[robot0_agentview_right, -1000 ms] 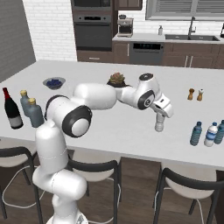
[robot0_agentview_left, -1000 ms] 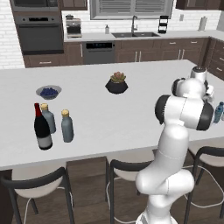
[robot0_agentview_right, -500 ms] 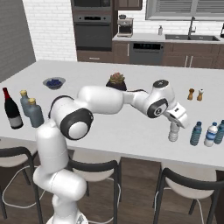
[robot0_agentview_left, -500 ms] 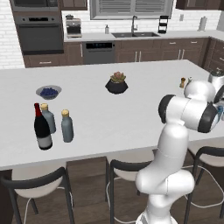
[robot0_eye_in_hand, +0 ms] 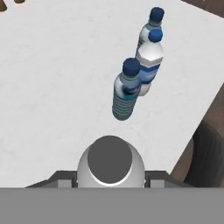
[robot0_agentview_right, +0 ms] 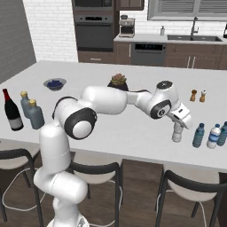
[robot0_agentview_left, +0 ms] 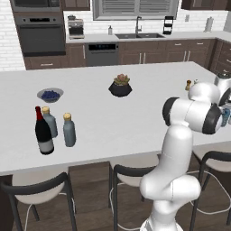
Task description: Move the plastic bottles in the middle to the plastics group, and the glass bottles in the middle to the glass group.
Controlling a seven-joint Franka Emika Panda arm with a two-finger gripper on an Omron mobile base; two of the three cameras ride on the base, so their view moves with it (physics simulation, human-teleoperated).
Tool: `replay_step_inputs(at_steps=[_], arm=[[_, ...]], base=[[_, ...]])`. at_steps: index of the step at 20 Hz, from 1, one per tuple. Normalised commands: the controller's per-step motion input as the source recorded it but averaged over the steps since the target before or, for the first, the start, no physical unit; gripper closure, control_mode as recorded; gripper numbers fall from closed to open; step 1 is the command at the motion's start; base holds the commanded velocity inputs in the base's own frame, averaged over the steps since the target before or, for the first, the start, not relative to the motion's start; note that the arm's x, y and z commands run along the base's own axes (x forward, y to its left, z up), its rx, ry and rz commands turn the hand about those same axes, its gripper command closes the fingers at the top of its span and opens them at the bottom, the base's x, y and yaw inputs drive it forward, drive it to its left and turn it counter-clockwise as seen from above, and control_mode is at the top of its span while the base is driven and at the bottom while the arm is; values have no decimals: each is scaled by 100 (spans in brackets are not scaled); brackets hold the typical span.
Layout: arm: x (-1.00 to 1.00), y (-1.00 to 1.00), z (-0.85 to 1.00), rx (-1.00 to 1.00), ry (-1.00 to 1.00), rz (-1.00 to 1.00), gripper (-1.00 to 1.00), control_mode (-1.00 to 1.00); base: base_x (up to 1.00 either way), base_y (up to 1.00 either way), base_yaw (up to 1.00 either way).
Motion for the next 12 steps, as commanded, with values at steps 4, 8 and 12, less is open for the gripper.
replay_step_inputs(at_steps=[4,8,12], arm=[[27,-19,-9,0,0,0,100,-100],[7,-19,-5,0,0,0,100,-100],[0,-24,-12,0,0,0,100,-100]], base=[[0,0,0],[0,0,0],[0,0,0]])
